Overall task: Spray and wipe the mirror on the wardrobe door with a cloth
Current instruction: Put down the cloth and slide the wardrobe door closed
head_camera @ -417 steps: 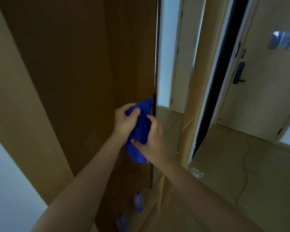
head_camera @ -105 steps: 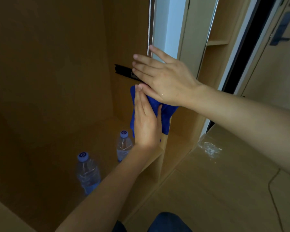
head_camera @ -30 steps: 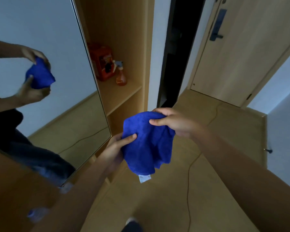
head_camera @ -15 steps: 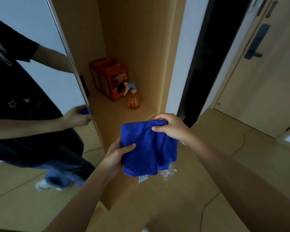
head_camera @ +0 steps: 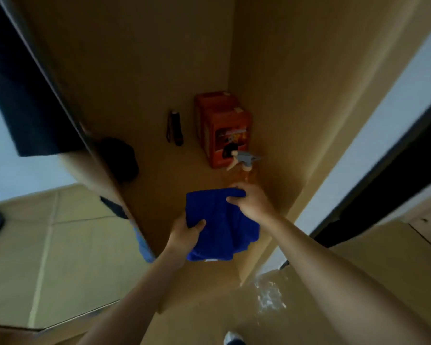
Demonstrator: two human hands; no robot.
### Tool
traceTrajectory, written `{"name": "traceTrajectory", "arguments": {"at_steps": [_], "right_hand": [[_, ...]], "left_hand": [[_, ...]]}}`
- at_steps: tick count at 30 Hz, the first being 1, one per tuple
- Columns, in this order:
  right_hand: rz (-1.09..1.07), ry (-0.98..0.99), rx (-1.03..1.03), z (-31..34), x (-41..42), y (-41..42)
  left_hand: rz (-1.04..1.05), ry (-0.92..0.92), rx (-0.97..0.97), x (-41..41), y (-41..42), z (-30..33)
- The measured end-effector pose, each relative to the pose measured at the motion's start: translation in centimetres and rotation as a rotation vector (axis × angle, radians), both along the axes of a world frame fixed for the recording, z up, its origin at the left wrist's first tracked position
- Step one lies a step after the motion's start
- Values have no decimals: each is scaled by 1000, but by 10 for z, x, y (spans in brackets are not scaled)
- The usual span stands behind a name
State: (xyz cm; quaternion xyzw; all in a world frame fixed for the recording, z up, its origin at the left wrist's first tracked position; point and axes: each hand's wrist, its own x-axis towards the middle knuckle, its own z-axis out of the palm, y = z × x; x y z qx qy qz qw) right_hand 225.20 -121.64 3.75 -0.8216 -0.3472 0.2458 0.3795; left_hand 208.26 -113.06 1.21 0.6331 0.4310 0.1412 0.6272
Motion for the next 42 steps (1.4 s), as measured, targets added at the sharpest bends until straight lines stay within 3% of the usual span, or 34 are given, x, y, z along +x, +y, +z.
{"name": "traceTrajectory", "arguments": {"at_steps": [6, 11, 16, 20, 24, 30, 37, 42], "right_hand": [[145, -157, -74, -22, 30, 60], [290, -148, -104, -37, 33, 91], [377, -267, -158, -50, 29, 103], [346, -354, -141, -49, 19, 102], [310, -170, -31, -24, -5, 98], [343, 221, 215, 40, -56, 75], [487, 410, 472, 122, -101, 44], [645, 453, 579, 170, -122, 57]], "left_hand": [[199, 124, 43, 36, 24, -15], [289, 231, 101, 45, 37, -24], [263, 484, 394, 44, 29, -30], [257, 512, 592, 31, 3, -18], [291, 408, 1038, 8, -33, 3], [283, 368, 1318, -26, -71, 30], [338, 337, 1451, -54, -106, 57], [528, 465, 1582, -53, -108, 77]]}}
